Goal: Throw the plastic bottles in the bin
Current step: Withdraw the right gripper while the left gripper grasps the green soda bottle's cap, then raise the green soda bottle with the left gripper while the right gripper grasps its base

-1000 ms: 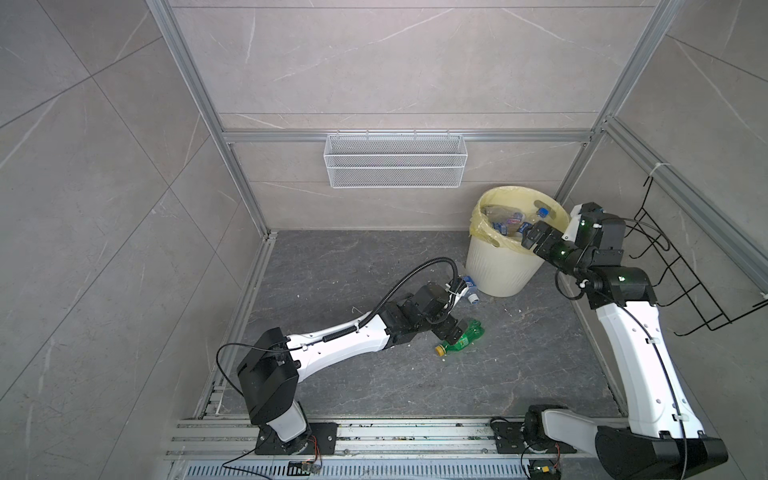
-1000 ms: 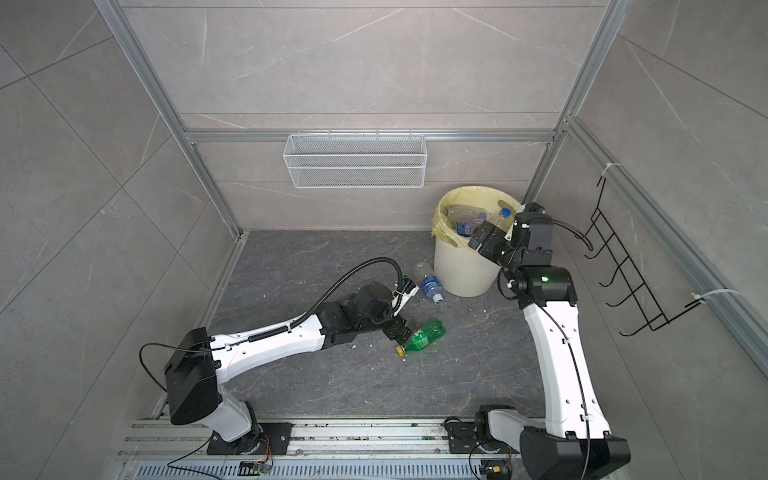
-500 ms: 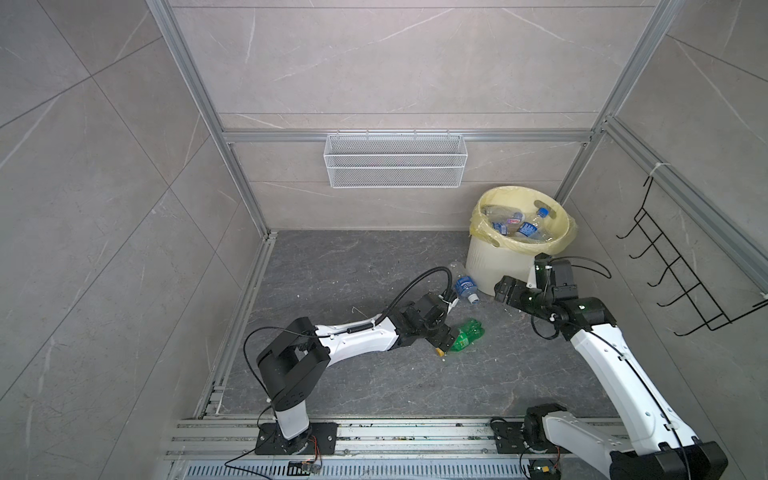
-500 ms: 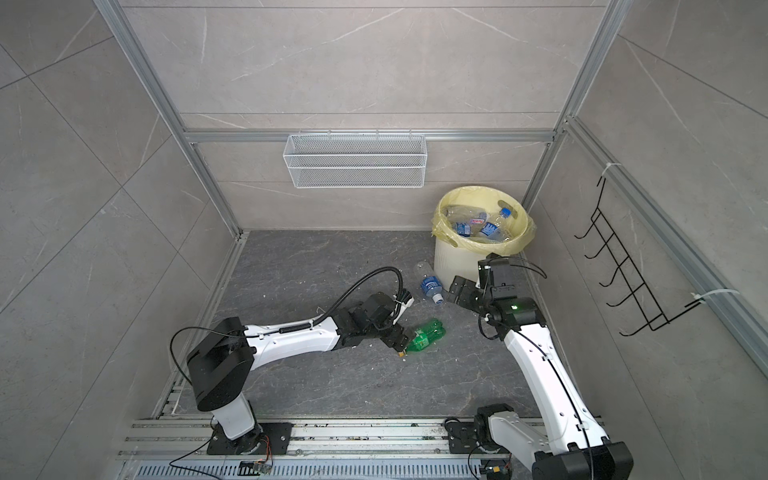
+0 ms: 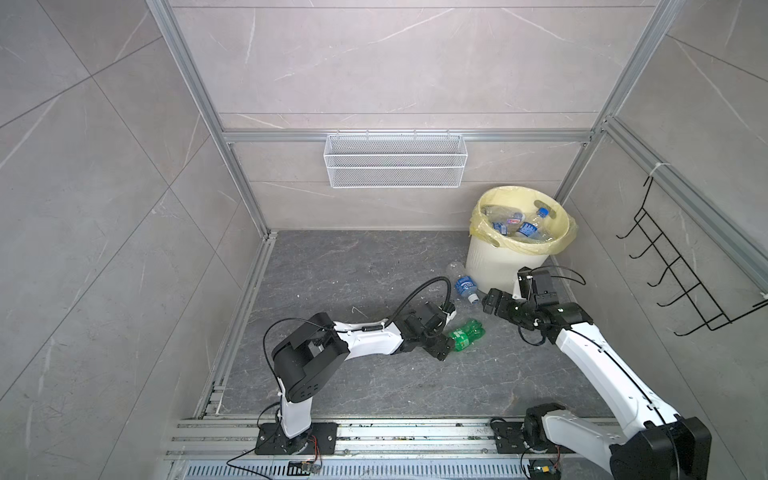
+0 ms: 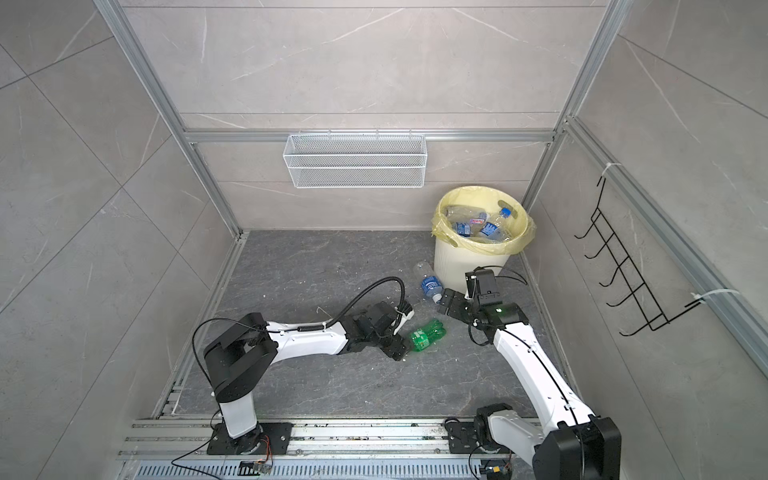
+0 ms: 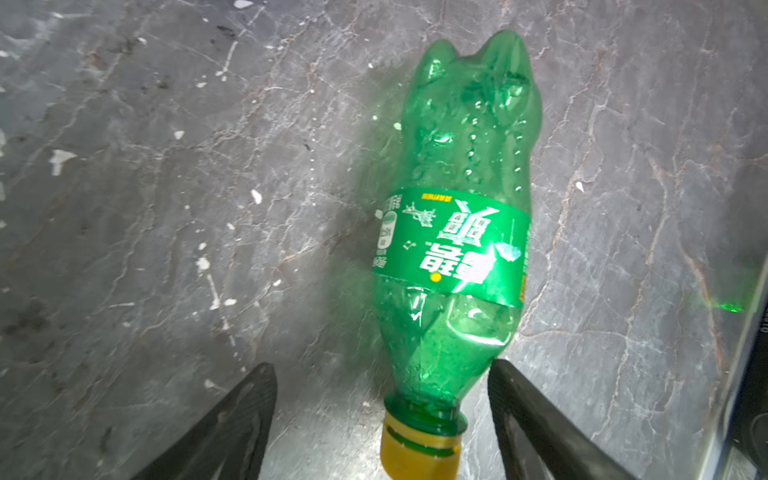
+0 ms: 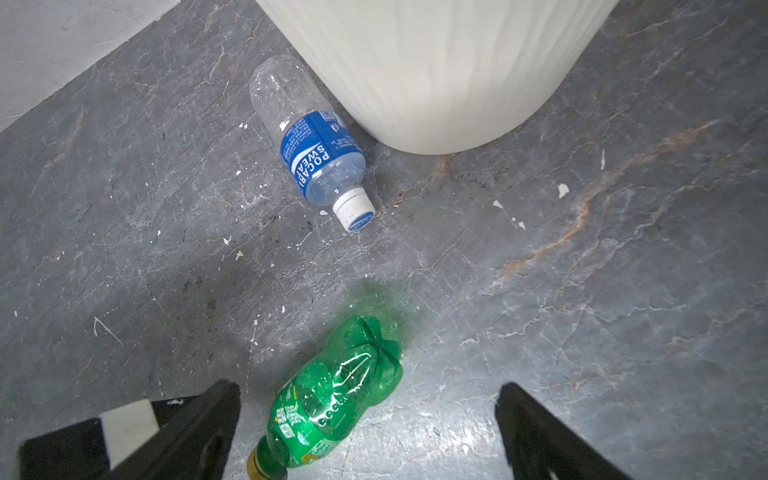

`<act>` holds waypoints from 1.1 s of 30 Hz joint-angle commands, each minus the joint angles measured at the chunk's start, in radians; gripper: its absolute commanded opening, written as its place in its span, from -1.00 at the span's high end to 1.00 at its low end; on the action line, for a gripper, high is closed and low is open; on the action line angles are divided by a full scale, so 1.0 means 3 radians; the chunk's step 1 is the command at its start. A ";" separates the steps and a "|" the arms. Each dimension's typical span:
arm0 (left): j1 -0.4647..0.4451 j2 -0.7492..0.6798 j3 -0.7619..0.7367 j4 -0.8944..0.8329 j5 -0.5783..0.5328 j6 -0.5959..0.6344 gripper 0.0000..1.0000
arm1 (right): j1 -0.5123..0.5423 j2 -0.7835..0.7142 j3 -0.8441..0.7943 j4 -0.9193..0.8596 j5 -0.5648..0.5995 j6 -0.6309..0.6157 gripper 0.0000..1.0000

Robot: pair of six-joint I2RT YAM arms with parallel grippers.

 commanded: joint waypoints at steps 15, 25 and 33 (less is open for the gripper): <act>0.0013 0.0147 -0.0148 0.0317 0.0282 -0.0101 -0.24 | 0.0022 0.0121 -0.0146 0.0259 -0.0110 0.0113 -0.99; 0.0012 0.0183 -0.0130 0.0348 0.0309 -0.0115 0.13 | 0.0025 0.0126 -0.0180 0.0289 -0.0128 0.0130 -0.99; 0.0012 0.0134 -0.0147 0.0353 0.0308 -0.0121 0.41 | 0.0026 0.0144 -0.0207 0.0345 -0.0221 0.0179 -0.99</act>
